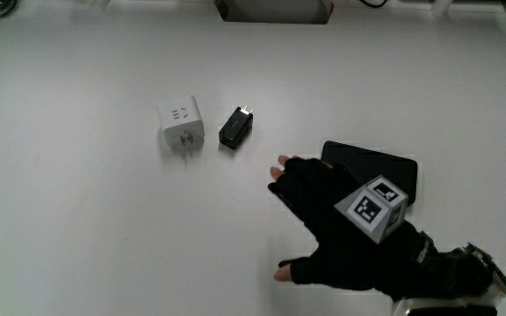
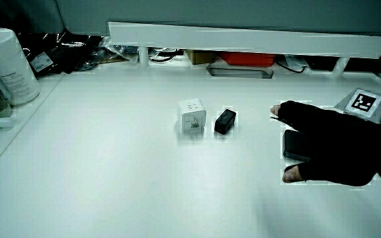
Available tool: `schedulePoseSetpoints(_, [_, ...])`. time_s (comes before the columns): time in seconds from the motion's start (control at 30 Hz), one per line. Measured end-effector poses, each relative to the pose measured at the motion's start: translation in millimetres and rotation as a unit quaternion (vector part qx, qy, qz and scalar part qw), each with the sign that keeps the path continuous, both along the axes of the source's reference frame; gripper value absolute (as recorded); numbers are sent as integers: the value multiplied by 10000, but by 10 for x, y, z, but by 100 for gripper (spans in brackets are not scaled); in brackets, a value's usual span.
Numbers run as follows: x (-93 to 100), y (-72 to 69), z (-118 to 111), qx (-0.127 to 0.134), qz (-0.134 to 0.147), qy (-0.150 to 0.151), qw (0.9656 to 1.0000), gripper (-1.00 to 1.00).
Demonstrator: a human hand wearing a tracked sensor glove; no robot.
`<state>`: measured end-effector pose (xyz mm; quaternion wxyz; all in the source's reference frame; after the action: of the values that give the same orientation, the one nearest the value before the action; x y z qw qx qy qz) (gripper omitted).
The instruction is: Pick battery
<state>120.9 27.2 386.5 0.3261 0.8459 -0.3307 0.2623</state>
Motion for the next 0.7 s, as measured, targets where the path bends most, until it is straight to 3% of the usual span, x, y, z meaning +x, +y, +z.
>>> schedulePoseSetpoints(0.1, [155,-129,167,-294,416,-27,9987,0])
schedulePoseSetpoints(0.13, [250,-149,296,-293,761,506,9954,0])
schedulePoseSetpoints(0.17, [274,-195,292,-368,989,661,9922,0])
schedulePoseSetpoints(0.2, [307,-234,327,-472,963,546,9927,0])
schedulePoseSetpoints(0.27, [391,-294,430,-526,1151,755,9891,0])
schedulePoseSetpoints(0.33, [419,-347,400,-679,1290,596,9875,0])
schedulePoseSetpoints(0.37, [475,-366,505,-517,1312,799,9868,0])
schedulePoseSetpoints(0.6, [670,-534,735,-1009,1760,1016,9739,0])
schedulePoseSetpoints(0.7, [746,-574,881,-1093,1864,1167,9694,0])
